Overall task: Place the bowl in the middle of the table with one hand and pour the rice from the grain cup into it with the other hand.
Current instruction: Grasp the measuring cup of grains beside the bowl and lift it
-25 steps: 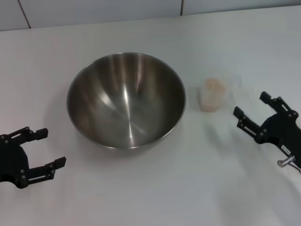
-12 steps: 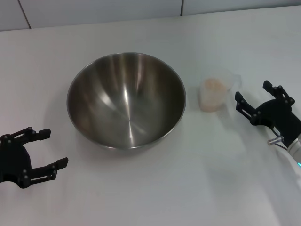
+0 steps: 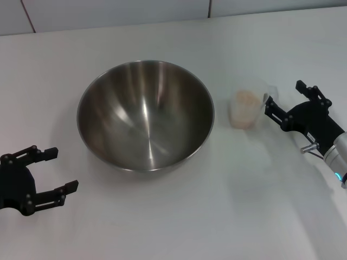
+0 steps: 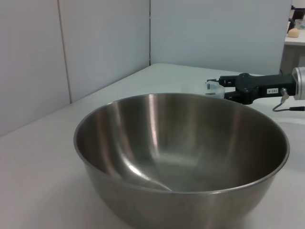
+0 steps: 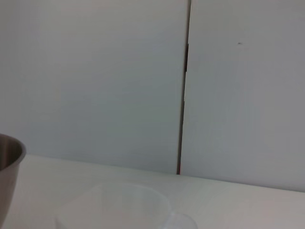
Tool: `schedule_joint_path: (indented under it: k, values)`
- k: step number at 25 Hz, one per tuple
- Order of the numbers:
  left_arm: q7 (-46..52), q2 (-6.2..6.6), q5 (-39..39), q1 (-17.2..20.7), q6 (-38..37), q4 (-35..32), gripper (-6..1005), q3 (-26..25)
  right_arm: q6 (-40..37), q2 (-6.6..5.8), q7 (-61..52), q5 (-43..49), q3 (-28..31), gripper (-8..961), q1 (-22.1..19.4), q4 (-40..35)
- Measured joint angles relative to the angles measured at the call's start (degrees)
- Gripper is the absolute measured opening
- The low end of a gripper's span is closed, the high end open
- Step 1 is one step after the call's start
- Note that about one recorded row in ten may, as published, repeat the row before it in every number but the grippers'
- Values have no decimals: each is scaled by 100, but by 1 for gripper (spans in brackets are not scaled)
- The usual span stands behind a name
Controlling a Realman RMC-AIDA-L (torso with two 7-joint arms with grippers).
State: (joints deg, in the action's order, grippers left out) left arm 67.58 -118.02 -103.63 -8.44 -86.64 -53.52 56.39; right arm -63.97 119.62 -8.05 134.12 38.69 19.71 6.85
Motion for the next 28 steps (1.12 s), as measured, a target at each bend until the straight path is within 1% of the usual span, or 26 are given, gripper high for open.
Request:
schedule_joint_path:
  k: [8,18,24,28]
  values:
    - [1,-1,0,0,-28,-4,829,-33,-36,0,3,0,125,820,73,24]
    - [49,-1,0,1,-35,-50,829,-42,-83,-3,15,0,200,799,24,150]
    - [67,-1,0,1,-37,-60,829,-41,-87,0,21,1,270,584,17,151]
    - [70,-1,0,1,-38,-62,829,-41,-88,1,22,1,263,414,19,158]
